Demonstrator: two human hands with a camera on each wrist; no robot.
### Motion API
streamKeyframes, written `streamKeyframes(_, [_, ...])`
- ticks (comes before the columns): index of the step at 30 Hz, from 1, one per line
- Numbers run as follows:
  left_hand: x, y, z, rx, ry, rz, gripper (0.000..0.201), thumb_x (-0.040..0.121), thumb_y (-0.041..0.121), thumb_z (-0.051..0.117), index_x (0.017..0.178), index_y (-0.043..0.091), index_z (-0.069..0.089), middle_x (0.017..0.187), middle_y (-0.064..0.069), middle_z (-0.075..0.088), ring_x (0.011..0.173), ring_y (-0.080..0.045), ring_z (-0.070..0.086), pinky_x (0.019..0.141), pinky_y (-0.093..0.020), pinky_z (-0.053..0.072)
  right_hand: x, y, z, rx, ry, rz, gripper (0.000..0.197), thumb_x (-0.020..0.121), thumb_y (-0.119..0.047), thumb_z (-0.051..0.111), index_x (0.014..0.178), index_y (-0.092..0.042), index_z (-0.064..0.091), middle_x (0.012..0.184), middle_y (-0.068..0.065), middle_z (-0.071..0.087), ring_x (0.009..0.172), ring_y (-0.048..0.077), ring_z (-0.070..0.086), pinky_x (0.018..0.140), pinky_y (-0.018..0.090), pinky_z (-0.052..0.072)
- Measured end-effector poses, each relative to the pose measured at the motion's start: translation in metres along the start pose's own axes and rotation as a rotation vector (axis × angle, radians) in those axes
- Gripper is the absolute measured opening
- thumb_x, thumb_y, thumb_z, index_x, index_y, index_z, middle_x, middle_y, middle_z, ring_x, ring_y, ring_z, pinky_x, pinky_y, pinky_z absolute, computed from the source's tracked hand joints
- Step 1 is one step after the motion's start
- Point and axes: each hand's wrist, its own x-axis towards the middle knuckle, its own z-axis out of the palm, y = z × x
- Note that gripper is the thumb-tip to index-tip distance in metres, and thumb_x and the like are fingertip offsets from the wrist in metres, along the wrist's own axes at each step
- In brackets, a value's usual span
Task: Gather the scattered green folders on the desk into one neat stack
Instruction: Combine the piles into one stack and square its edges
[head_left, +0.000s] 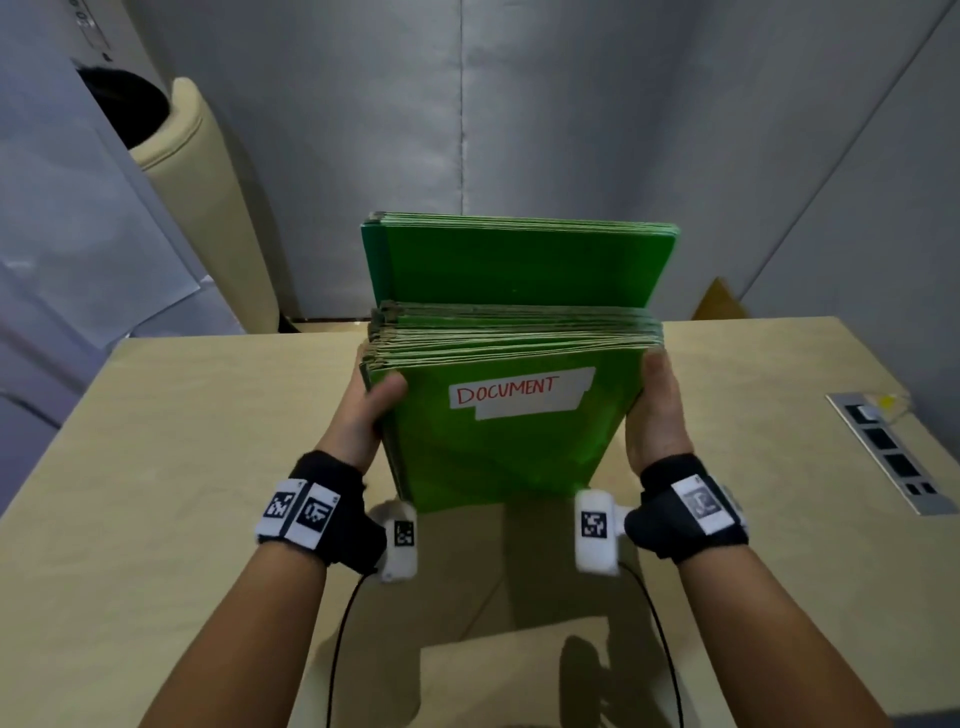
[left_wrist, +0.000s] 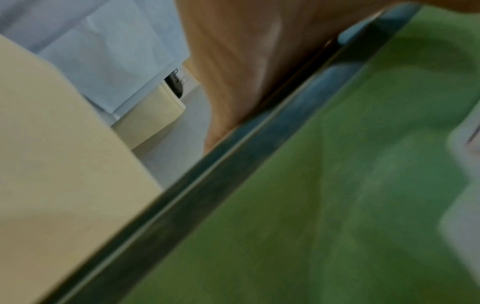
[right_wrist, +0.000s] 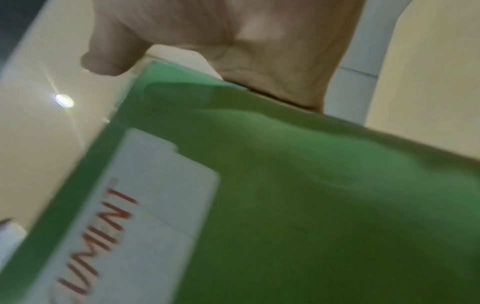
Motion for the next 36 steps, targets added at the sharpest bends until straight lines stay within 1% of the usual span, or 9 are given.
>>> streamKeyframes(3, [0.009,0.034,0.016,-0.042,0.083,0.044,0.083,0.065,0.064,0.071,0.130,0.016,0.054,0.127,-0.008,0.063,0.119,-0.028,0.059,0.096,-0.043,0.049,0.009,-0.031,0.013,0.015,0.078,-0.026,0.077,0.077,-0.072,0.057,0.127,-0.012,0.056,0.120,0.009,0.068,0.110,0.025,0.065,0.088,0.039,0.053])
streamKeyframes(7, [0.024,0.051,0.028,-0.002,0.275,-0.037,0.030,0.093,0.029,0.046,0.106,0.009,0.065,0.108,-0.015,0.068,0.104,-0.034,0.063,0.090,-0.047,0.051,0.021,-0.041,0.017,-0.016,0.155,-0.009,0.028,0.100,-0.022,0.044,0.114,-0.005,0.061,0.094,0.003,0.067,0.090,0.011,0.066,0.075,0.028,0.054])
streamKeyframes(11, [0.026,0.057,0.030,0.059,0.304,-0.048,0.033,0.099,0.010,0.032,0.093,0.009,0.064,0.096,-0.015,0.066,0.090,-0.028,0.063,0.081,-0.040,0.055,0.021,-0.036,0.016,-0.100,0.170,0.001,0.024,0.097,-0.003,0.041,0.102,-0.013,0.062,0.089,-0.001,0.064,0.081,0.012,0.060,0.068,0.025,0.048])
streamKeyframes(18, [0.018,0.058,0.029,0.026,0.222,-0.065,0.034,0.102,0.017,0.031,0.104,0.012,0.065,0.102,-0.013,0.068,0.090,-0.025,0.066,0.079,-0.036,0.056,0.018,-0.036,0.019,-0.032,0.171,0.016,0.019,0.097,-0.011,0.046,0.098,-0.016,0.064,0.093,0.004,0.069,0.091,0.026,0.065,0.082,0.041,0.055])
streamKeyframes(22, [0.011,0.054,0.027,-0.059,0.169,-0.096,0.033,0.102,0.019,0.032,0.098,0.017,0.065,0.088,-0.004,0.072,0.079,-0.016,0.069,0.069,-0.026,0.058,0.018,-0.036,0.025,-0.085,0.230,0.052,0.024,0.079,-0.033,0.060,0.097,-0.019,0.065,0.107,0.010,0.068,0.111,0.035,0.061,0.099,0.055,0.048])
streamKeyframes(24, [0.013,0.054,0.026,-0.064,0.173,-0.097,0.036,0.102,0.016,0.029,0.097,0.019,0.065,0.089,-0.004,0.071,0.079,-0.016,0.069,0.068,-0.025,0.058,0.021,-0.034,0.024,-0.103,0.278,0.066,0.029,0.068,-0.038,0.057,0.089,-0.021,0.066,0.109,0.012,0.068,0.110,0.034,0.061,0.099,0.054,0.047])
streamKeyframes(28, [0.015,0.059,0.028,-0.066,0.190,-0.141,0.025,0.096,0.018,0.038,0.096,0.010,0.061,0.091,-0.011,0.062,0.076,-0.021,0.062,0.064,-0.028,0.053,0.024,-0.032,0.024,-0.145,0.311,0.061,0.016,0.070,-0.031,0.051,0.075,-0.023,0.064,0.094,0.008,0.064,0.101,0.034,0.060,0.093,0.048,0.050])
streamKeyframes(31, [0.019,0.066,0.030,-0.025,0.168,-0.124,0.021,0.090,0.027,0.051,0.092,0.009,0.062,0.089,-0.010,0.061,0.079,-0.025,0.060,0.072,-0.033,0.049,0.024,-0.031,0.026,-0.124,0.312,0.035,0.029,0.072,-0.033,0.050,0.091,-0.021,0.067,0.107,0.011,0.065,0.110,0.034,0.057,0.100,0.054,0.046])
streamKeyframes(36, [0.018,0.052,0.017,-0.222,-0.006,0.000,0.089,0.067,0.062,0.068,0.139,0.015,0.048,0.136,-0.015,0.057,0.123,-0.034,0.055,0.101,-0.047,0.045,0.012,-0.013,0.018,0.023,0.209,0.031,0.069,0.073,-0.052,0.064,0.131,-0.016,0.052,0.132,0.013,0.058,0.125,0.031,0.052,0.108,0.056,0.038])
